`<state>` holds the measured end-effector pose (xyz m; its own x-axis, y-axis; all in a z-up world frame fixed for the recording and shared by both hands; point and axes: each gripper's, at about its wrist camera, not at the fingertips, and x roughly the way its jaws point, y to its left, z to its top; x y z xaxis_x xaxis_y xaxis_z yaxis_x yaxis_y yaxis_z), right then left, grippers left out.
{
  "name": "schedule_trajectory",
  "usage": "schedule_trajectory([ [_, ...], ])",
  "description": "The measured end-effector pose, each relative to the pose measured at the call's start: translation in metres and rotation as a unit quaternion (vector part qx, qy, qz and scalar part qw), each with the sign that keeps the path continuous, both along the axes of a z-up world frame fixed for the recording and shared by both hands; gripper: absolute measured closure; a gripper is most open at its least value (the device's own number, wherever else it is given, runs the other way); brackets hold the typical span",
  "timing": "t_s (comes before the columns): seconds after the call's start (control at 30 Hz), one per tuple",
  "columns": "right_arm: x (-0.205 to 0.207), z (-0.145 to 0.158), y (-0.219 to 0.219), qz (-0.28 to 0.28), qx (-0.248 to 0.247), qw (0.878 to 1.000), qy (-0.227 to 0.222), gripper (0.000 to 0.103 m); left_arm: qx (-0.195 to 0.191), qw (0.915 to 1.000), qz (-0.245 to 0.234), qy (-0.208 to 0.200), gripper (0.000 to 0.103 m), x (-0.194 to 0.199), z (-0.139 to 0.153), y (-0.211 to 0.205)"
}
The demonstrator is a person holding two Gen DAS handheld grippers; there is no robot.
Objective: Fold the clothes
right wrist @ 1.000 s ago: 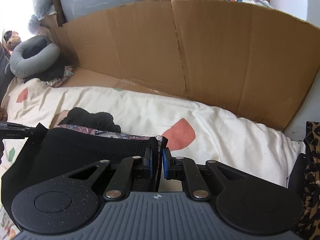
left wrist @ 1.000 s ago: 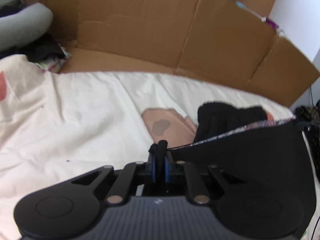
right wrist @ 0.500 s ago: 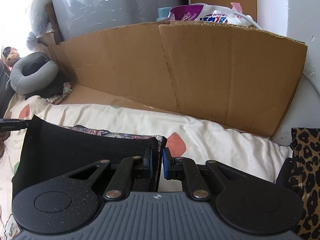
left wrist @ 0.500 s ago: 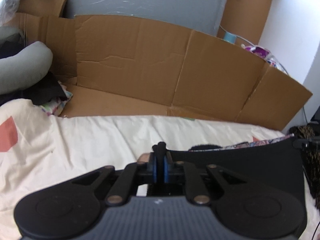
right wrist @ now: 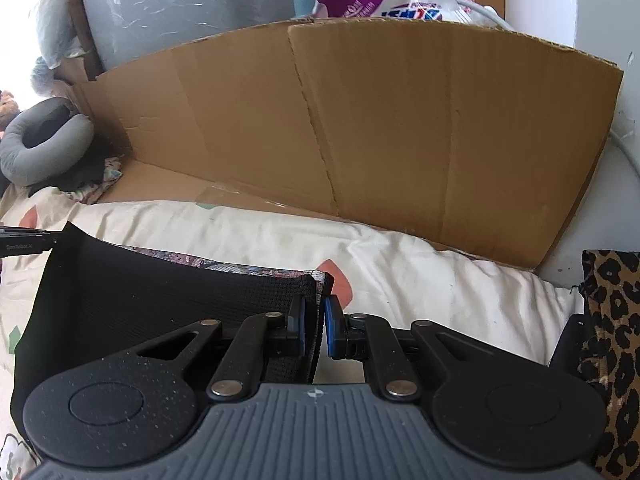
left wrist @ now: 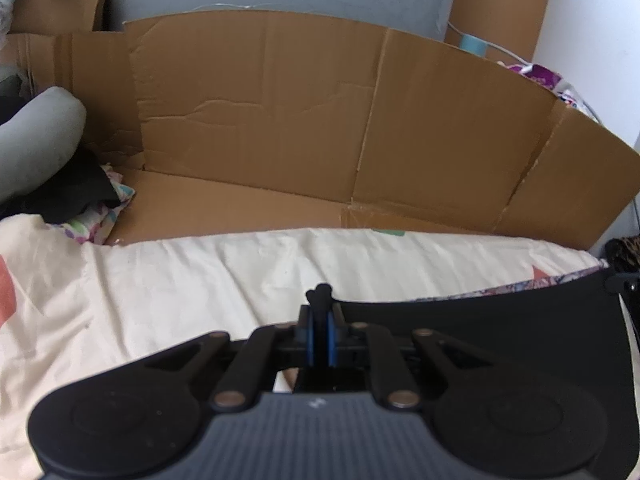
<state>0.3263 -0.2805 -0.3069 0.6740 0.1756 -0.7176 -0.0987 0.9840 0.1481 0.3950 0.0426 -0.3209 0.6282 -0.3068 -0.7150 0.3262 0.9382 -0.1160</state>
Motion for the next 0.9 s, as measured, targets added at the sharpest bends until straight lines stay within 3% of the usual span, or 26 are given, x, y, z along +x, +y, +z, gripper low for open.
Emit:
schedule_trajectory([
  [0.4,0.021,-0.033,0.004,-0.01,-0.004,0.999,0.047,0.095,0.033,0.9987,0.0,0.038,0.096,0.017,-0.041,-0.008],
  [0.63,0.029,-0.052,0.01,-0.015,-0.01,0.997,0.069,0.094,0.051,0.998,0.003,0.037,0.096,0.023,-0.051,-0.009],
  [0.7,0.032,-0.057,0.012,-0.017,-0.012,0.997,0.076,0.093,0.051,0.9981,0.009,0.034,0.092,0.024,-0.05,-0.009],
  [0.8,0.033,-0.058,0.013,-0.022,-0.016,0.997,0.077,0.078,0.048,0.9978,0.037,0.028,0.082,0.024,-0.041,-0.002],
  [0.9,0.03,-0.047,0.009,-0.032,-0.024,0.997,0.063,0.074,0.041,0.9978,0.052,0.01,0.085,0.019,-0.026,0.005],
])
